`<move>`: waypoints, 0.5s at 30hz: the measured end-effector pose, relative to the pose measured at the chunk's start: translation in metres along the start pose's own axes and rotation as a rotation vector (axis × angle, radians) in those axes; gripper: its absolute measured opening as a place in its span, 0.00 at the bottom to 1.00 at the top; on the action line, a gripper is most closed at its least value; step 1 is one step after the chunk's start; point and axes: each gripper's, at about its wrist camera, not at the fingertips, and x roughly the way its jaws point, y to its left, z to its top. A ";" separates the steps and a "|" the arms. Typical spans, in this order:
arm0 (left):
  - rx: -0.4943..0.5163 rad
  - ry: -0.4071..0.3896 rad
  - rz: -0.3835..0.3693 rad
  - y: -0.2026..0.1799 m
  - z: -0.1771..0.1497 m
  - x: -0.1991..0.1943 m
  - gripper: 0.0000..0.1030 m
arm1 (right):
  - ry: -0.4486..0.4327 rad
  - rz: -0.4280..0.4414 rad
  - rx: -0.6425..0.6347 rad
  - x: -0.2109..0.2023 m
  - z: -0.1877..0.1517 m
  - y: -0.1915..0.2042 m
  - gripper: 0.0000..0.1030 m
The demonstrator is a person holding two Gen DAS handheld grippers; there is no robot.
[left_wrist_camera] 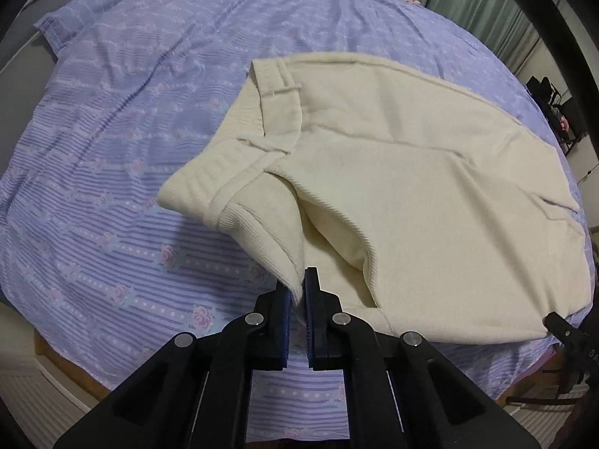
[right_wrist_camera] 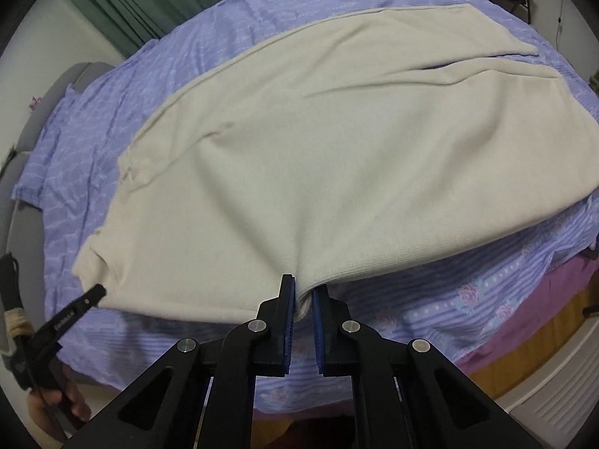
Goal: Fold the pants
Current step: 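Lower both tools and grasp the waistband edge of the cream sweatpants, then lift the waistband with both grippers and fold it over toward the cuffs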
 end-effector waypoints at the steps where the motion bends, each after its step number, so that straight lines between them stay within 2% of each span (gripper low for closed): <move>1: -0.001 -0.014 0.001 -0.002 0.003 -0.006 0.08 | -0.009 0.008 -0.005 -0.006 0.005 0.001 0.09; 9: -0.041 -0.176 -0.029 -0.022 0.059 -0.048 0.07 | -0.174 0.056 -0.068 -0.048 0.076 0.016 0.09; 12: -0.046 -0.237 -0.040 -0.032 0.091 -0.047 0.07 | -0.239 0.074 -0.073 -0.043 0.124 0.025 0.09; 15: -0.077 -0.300 -0.044 -0.039 0.137 -0.035 0.08 | -0.287 0.084 -0.092 -0.031 0.170 0.034 0.09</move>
